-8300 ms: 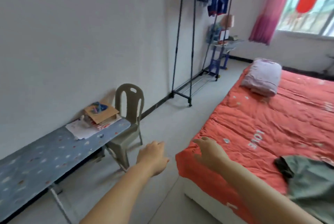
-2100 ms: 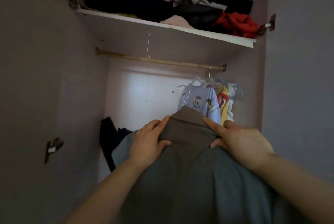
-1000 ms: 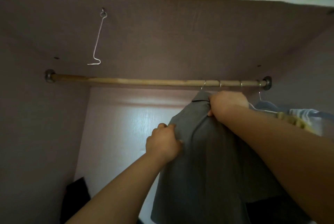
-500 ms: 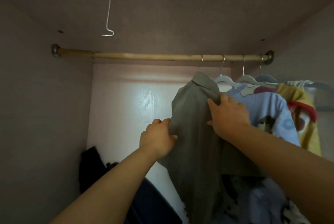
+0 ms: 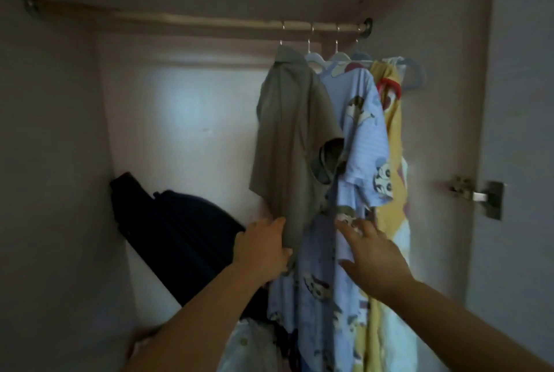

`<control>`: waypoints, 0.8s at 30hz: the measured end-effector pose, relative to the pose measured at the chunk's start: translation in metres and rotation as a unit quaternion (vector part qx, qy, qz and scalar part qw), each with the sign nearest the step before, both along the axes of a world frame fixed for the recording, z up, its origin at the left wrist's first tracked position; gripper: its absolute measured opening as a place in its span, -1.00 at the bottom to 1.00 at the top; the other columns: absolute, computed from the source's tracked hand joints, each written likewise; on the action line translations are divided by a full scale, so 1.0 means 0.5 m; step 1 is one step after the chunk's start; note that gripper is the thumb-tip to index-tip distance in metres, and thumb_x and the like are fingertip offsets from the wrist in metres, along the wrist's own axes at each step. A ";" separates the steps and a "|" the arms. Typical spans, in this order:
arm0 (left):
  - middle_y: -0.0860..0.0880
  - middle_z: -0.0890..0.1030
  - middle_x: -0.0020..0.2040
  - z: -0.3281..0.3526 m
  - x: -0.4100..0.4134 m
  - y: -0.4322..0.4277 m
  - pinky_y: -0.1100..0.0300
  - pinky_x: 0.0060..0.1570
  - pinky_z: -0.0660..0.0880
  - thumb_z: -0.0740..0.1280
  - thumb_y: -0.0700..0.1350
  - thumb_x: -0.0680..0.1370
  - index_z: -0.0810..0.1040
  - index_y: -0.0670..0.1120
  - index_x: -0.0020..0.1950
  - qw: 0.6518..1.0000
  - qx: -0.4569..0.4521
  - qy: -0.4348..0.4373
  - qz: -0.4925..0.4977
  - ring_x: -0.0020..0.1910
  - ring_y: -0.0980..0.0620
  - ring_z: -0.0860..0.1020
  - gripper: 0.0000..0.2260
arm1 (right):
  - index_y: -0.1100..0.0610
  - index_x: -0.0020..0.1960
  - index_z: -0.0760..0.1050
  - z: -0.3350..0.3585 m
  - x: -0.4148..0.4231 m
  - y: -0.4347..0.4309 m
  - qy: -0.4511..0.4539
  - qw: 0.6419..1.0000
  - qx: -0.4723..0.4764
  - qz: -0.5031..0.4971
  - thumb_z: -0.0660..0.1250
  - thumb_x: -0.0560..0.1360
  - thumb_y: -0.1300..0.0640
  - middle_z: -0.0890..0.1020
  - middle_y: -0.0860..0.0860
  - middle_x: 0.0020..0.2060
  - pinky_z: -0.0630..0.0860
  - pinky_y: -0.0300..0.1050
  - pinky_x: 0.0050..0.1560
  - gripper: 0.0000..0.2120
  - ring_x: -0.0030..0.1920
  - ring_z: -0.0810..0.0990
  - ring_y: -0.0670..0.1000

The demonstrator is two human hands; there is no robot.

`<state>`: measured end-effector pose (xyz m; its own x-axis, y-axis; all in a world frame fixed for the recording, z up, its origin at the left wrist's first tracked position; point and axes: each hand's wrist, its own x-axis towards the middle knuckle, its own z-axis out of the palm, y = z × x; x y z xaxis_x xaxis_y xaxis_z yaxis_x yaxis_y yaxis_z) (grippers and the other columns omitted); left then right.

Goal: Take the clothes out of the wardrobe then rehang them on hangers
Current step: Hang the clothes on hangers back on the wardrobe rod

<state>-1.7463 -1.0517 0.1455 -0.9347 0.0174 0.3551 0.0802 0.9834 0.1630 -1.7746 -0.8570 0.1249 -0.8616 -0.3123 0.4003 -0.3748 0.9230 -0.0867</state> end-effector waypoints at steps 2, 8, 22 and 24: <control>-0.08 0.39 0.30 -0.054 0.032 0.039 0.04 0.17 0.39 0.22 0.05 0.57 0.25 0.01 0.44 0.999 0.002 -0.024 -0.024 0.25 -0.09 0.39 -0.55 | -0.09 0.51 -0.02 -0.063 0.066 0.041 -0.048 0.999 -0.006 -0.026 0.23 0.53 -0.09 0.16 0.03 0.45 0.31 -0.06 0.29 -0.35 0.38 0.28 0.11; -0.09 0.30 0.42 -0.201 0.155 0.180 0.03 0.29 0.31 0.23 0.09 0.56 0.16 -0.01 0.48 0.989 -0.008 -0.117 -0.092 0.37 -0.10 0.31 -0.46 | 0.00 0.47 0.11 -0.205 0.264 0.178 -0.143 0.983 -0.014 -0.117 0.23 0.52 -0.11 0.22 0.01 0.43 0.27 -0.07 0.32 -0.41 0.36 0.29 0.07; -0.07 0.40 0.30 -0.392 0.613 0.570 0.06 0.17 0.36 0.23 0.11 0.54 0.29 -0.02 0.37 0.927 -0.095 -0.184 -0.312 0.26 -0.10 0.41 -0.56 | 0.01 0.45 0.17 -0.391 0.915 0.524 -0.248 0.908 -0.070 -0.331 0.26 0.51 -0.10 0.32 0.01 0.36 0.31 -0.06 0.30 -0.42 0.32 0.34 0.06; -0.07 0.40 0.28 -0.404 0.717 0.635 0.06 0.17 0.34 0.23 0.11 0.54 0.31 -0.02 0.34 0.907 -0.114 -0.190 -0.358 0.26 -0.10 0.40 -0.58 | 0.02 0.45 0.18 -0.400 1.032 0.564 -0.256 0.890 -0.080 -0.368 0.26 0.52 -0.09 0.32 0.02 0.36 0.31 -0.05 0.30 -0.44 0.32 0.34 0.07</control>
<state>-1.3880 -0.7340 -0.0566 -0.7081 0.7016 -0.0792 0.6932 0.7122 0.1107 -1.2584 -0.5750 -0.0753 -0.8916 0.4381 -0.1142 0.4528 0.8629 -0.2244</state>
